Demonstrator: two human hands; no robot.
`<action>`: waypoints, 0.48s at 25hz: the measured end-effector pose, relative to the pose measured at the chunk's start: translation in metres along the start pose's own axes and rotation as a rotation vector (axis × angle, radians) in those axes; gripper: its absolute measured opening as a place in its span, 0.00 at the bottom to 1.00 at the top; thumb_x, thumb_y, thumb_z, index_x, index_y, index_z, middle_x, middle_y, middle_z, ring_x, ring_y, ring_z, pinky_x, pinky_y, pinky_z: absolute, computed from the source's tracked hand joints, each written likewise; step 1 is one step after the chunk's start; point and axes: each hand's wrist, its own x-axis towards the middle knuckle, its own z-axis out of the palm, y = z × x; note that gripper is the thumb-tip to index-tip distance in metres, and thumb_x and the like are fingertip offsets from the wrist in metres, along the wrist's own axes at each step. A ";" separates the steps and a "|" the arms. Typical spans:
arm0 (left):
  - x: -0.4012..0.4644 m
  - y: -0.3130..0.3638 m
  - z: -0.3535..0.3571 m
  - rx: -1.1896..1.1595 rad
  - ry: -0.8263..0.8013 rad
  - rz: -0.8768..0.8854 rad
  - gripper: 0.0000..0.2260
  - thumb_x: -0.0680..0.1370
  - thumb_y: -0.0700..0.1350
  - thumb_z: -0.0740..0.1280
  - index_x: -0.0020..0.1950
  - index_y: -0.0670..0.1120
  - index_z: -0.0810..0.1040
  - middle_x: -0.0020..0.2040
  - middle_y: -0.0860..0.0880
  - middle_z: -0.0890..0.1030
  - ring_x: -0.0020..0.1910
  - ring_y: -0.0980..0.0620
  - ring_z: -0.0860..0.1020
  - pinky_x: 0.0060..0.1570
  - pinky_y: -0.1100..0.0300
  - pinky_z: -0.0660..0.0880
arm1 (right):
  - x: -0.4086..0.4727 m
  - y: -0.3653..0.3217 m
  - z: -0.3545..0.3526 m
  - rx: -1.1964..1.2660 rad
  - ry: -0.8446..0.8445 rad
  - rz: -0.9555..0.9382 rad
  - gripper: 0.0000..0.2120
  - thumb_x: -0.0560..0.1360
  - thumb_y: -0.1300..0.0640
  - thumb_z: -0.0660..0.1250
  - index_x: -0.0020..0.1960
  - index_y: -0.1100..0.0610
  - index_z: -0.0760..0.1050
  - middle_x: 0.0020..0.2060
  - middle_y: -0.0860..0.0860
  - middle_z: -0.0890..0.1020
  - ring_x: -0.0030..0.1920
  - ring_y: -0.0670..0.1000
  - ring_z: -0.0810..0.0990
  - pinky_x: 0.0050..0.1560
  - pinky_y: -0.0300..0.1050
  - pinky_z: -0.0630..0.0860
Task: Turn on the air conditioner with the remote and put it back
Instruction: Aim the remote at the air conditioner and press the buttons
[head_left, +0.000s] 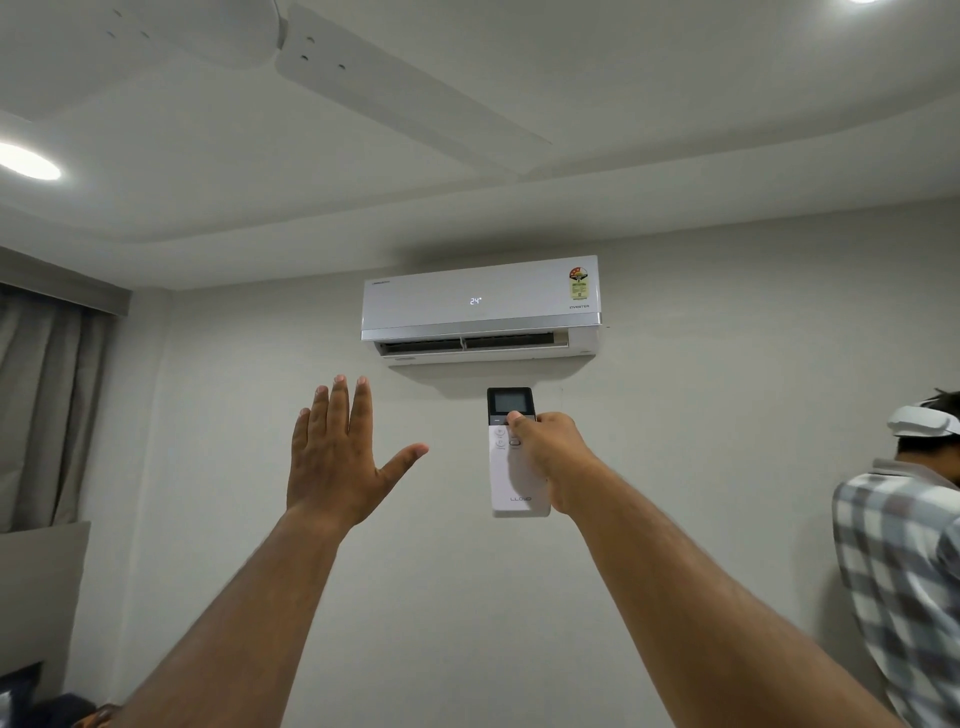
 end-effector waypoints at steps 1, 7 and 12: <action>0.000 0.000 0.000 -0.003 -0.001 -0.001 0.49 0.69 0.78 0.43 0.80 0.47 0.42 0.82 0.41 0.48 0.81 0.42 0.47 0.77 0.46 0.47 | 0.000 0.000 0.000 0.001 0.000 0.001 0.10 0.80 0.52 0.63 0.43 0.58 0.71 0.35 0.54 0.78 0.30 0.52 0.76 0.30 0.40 0.69; -0.001 0.000 -0.001 0.005 -0.005 0.000 0.50 0.69 0.78 0.42 0.80 0.47 0.42 0.82 0.41 0.47 0.81 0.42 0.46 0.77 0.46 0.47 | -0.001 0.002 0.001 -0.005 0.005 0.011 0.10 0.80 0.52 0.63 0.44 0.58 0.72 0.37 0.54 0.78 0.31 0.53 0.76 0.30 0.40 0.70; -0.001 0.000 -0.001 0.009 -0.015 -0.003 0.50 0.69 0.78 0.42 0.80 0.47 0.42 0.82 0.41 0.47 0.81 0.42 0.46 0.78 0.46 0.47 | -0.001 0.003 0.000 -0.018 0.007 0.012 0.11 0.80 0.52 0.63 0.41 0.57 0.71 0.35 0.53 0.78 0.30 0.52 0.75 0.29 0.40 0.68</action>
